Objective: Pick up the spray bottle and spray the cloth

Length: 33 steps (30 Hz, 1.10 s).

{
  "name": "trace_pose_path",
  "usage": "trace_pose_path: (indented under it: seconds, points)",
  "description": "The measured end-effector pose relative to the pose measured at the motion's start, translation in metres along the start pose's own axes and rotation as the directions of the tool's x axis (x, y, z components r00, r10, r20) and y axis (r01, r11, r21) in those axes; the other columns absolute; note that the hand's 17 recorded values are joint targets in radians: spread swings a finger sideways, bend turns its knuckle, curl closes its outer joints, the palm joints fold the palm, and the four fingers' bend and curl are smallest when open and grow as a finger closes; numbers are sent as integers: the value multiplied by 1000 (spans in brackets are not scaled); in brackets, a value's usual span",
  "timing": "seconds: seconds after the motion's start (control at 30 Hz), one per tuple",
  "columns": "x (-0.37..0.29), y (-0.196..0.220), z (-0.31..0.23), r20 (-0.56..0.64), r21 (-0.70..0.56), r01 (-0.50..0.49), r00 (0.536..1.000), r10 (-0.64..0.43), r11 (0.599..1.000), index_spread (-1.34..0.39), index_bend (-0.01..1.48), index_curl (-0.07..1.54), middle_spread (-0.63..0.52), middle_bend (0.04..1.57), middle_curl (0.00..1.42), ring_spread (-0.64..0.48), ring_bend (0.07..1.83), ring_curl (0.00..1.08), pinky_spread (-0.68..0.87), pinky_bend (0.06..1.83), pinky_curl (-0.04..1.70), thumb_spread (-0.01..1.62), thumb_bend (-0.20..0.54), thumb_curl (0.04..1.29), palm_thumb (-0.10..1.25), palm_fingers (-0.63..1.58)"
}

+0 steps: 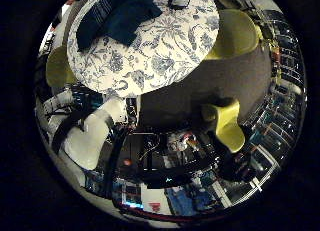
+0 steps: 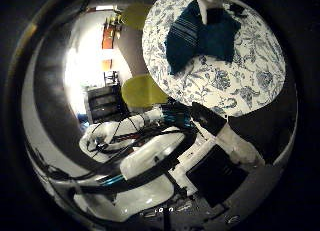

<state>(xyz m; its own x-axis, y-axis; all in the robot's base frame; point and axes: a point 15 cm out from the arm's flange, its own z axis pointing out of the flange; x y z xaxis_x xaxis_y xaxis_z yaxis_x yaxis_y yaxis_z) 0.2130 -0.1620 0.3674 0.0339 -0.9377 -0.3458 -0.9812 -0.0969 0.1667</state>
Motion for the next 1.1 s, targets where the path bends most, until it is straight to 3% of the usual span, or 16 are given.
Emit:
trace_pose_path:
  seconds: [0.27, 0.47, 0.8, 1.1]
  points:
    - [38, -2, -11, 103, 106, -92, 991, 81, 990, -301, 308, 407, 44, 419, 343, 255, 182, 119, 443, 179, 246, 1074, -19, 322, 797, 271]
    - [58, -2, -24, 187, 242, -187, 972, 144, 952, -288, 265, 403, 32, 402, 338, 245, 195, 153, 441, 181, 236, 1089, -19, 330, 800, 318]
    - [94, -6, -36, 303, 435, -323, 932, 201, 841, -264, 160, 365, 34, 361, 333, 233, 228, 203, 439, 198, 244, 1087, -25, 333, 725, 332]
    - [104, -34, 5, 486, 525, -434, 859, 160, 732, -188, 130, 255, 126, 298, 330, 235, 307, 247, 427, 373, 314, 1028, -28, 328, 645, 148]
